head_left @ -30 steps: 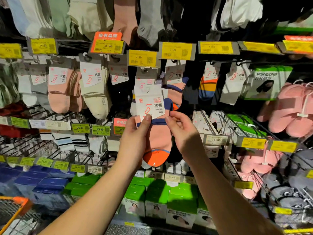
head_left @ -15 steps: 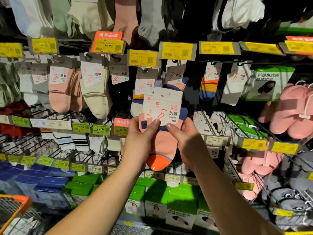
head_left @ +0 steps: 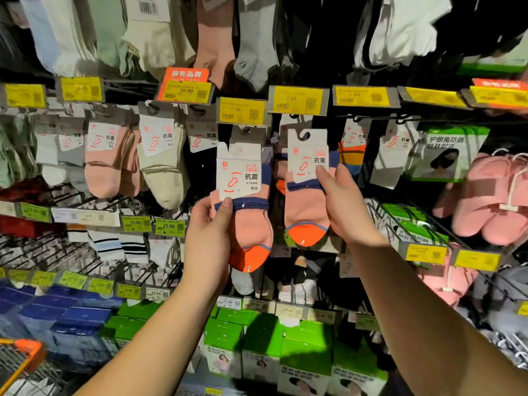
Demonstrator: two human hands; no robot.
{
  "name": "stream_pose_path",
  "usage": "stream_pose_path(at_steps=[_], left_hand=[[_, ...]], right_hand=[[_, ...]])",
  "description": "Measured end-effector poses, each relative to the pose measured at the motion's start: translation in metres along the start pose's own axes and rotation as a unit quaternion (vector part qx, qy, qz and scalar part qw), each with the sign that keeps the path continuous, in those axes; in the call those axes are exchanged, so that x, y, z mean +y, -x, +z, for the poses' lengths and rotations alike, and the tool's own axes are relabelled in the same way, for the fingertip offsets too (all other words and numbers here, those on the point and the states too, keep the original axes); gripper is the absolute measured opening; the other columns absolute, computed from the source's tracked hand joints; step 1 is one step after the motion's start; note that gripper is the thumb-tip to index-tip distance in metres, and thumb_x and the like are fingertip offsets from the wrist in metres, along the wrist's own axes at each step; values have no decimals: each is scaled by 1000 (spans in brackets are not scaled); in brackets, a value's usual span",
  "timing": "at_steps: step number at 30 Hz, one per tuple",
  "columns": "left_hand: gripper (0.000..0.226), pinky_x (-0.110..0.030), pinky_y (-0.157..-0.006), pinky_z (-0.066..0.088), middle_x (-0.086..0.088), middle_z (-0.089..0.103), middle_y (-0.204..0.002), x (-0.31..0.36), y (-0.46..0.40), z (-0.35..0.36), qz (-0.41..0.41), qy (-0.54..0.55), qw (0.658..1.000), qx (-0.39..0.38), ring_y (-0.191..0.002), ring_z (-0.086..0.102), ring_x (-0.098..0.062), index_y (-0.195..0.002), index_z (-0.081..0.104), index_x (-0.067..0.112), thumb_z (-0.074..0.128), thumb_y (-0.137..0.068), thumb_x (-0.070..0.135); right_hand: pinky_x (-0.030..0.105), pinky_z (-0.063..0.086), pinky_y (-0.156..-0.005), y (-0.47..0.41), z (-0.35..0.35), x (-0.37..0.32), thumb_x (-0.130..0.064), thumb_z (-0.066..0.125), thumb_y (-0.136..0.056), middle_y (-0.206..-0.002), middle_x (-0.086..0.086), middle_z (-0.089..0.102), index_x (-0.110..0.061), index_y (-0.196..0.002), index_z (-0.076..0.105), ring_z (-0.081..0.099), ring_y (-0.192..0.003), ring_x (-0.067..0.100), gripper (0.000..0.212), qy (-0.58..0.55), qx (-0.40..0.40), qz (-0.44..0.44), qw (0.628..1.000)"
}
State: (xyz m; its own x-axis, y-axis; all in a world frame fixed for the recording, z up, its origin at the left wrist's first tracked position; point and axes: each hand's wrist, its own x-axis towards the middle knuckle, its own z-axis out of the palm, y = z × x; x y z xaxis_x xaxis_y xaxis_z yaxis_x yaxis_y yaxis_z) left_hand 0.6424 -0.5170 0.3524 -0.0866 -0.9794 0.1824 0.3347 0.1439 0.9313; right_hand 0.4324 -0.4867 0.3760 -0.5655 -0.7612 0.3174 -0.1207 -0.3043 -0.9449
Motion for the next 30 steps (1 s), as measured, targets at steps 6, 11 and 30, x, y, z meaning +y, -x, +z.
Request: stream_pose_path(at_steps=[6, 11, 30], left_hand=[[21, -62, -96, 51, -5, 75, -107, 7, 2, 3, -3, 6, 1000, -10, -105, 70, -30, -104, 65, 26, 66, -85, 35], [10, -61, -97, 51, -5, 75, -105, 7, 1, 2, -11, 14, 1000, -17, -99, 70, -26, -105, 64, 24, 64, -94, 25], [11, -61, -98, 50, -7, 75, -108, 11, -3, 5, -13, -10, 999, -40, -103, 70, -27, -104, 65, 25, 65, -94, 26]], right_hand=[[37, 49, -95, -37, 13, -16, -28, 54, -103, -116, 0, 67, -21, -110, 54, 64, -109, 15, 10, 74, 18, -60, 995], [43, 51, -93, -59, 19, -21, -30, 54, -102, -111, 1, 68, -30, -98, 53, 66, -105, 19, 4, 87, 30, -68, 993], [31, 34, -76, -97, 18, 2, -57, 46, -99, -126, 18, 61, 1, -127, 54, 57, -116, 33, 65, 332, 61, 50, 940]])
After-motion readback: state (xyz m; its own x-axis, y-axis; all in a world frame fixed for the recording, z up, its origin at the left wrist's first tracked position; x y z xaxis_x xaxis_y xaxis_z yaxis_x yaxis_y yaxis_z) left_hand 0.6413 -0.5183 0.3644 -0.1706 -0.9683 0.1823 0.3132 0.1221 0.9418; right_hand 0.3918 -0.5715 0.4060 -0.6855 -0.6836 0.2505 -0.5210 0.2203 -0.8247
